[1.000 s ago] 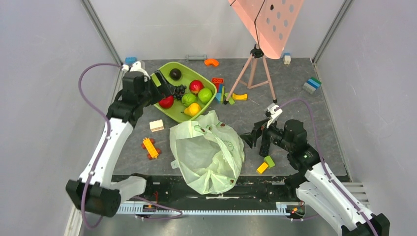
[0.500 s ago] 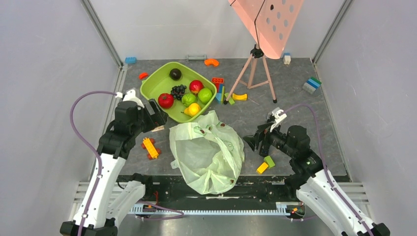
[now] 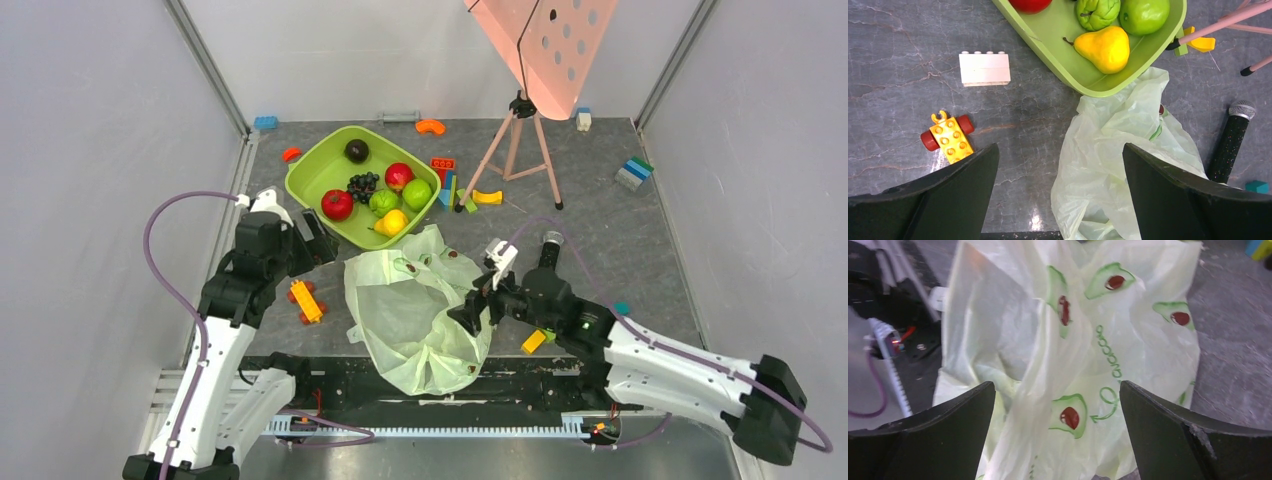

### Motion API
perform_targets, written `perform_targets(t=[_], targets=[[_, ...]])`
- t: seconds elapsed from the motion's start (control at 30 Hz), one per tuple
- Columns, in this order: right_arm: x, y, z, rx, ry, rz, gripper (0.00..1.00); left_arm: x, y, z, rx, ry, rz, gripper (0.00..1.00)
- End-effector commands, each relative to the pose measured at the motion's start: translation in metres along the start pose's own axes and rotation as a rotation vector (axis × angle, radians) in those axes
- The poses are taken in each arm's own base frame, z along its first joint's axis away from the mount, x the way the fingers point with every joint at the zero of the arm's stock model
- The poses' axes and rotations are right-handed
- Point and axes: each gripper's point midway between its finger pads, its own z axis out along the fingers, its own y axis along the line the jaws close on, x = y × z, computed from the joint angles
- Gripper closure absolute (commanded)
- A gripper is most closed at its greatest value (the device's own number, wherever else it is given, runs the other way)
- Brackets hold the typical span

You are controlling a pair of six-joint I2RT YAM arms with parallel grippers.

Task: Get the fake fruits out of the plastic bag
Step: Adjust the plastic bag at the center of the board.

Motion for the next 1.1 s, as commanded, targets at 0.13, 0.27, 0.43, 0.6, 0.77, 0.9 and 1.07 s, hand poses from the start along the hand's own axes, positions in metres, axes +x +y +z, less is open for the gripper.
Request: perform_targets(t=[0.13,0.27,0.43,0.6,0.77,0.9,1.07], targets=[[-0.019,-0.020,0.027,0.175,-0.023,-0.014,0.05,-0.006,0.009,-0.004,-0.025,-0.050,0.052,0.00],[-0.021,-0.021,0.032,0.186,-0.001,-0.024,0.41,-0.006,0.009,-0.004,-0.026,-0.052,0.049,0.00],[-0.046,-0.018,0.029,0.195,-0.036,-0.043,0.93,-0.006,0.012,-0.003,-0.038,-0.055,0.046,0.00],[-0.091,-0.019,0.011,0.248,-0.106,-0.087,1.00,-0.007,0.013,-0.003,-0.044,-0.059,0.044,0.00],[-0.149,-0.016,-0.010,0.290,-0.181,-0.153,1.00,-0.008,0.014,-0.005,-0.050,-0.071,0.038,0.00],[-0.182,-0.011,-0.026,0.300,-0.249,-0.181,1.00,-0.007,0.014,-0.005,-0.052,-0.070,0.038,0.00],[-0.183,-0.017,-0.031,0.338,-0.246,-0.199,1.00,-0.007,0.015,-0.005,-0.056,-0.070,0.037,0.00]])
